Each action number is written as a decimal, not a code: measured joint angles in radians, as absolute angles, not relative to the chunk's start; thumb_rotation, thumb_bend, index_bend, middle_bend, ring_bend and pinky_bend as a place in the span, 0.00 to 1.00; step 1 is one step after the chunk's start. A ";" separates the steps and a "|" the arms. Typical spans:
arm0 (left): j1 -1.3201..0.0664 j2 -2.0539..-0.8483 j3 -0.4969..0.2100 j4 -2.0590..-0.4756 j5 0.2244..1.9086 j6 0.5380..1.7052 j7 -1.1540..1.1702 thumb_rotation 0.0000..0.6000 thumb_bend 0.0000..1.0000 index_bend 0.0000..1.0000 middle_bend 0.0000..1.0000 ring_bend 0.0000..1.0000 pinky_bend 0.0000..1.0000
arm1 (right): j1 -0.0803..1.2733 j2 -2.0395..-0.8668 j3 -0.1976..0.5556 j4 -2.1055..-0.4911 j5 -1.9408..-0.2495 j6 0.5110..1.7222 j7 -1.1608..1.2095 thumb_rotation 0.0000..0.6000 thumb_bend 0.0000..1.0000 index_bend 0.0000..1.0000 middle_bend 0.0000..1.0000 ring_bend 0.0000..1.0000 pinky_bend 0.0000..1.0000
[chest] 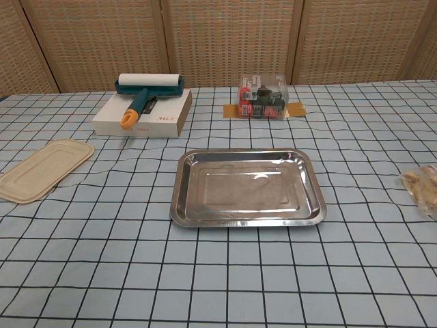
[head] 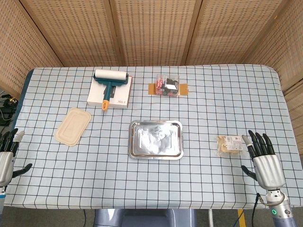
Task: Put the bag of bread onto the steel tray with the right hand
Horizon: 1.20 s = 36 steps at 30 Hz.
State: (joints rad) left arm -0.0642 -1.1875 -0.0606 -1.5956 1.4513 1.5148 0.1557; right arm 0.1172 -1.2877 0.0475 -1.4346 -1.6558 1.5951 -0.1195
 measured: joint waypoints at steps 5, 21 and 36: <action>-0.062 -1.186 -0.060 -1.597 1.457 1.522 0.152 1.00 0.07 0.00 0.00 0.00 0.00 | 0.118 -1.286 0.046 -1.436 -1.656 1.591 -0.119 1.00 0.09 0.01 0.00 0.00 0.00; -0.060 -1.180 -0.058 -1.599 1.462 1.526 0.145 1.00 0.07 0.00 0.00 0.00 0.00 | 0.124 -1.275 0.044 -1.450 -1.631 1.547 -0.125 1.00 0.08 0.01 0.00 0.00 0.00; -0.062 -1.185 -0.058 -1.599 1.464 1.522 0.155 1.00 0.07 0.00 0.00 0.00 0.00 | 0.200 -1.257 0.098 -1.486 -1.456 1.333 -0.157 1.00 0.08 0.03 0.00 0.00 0.00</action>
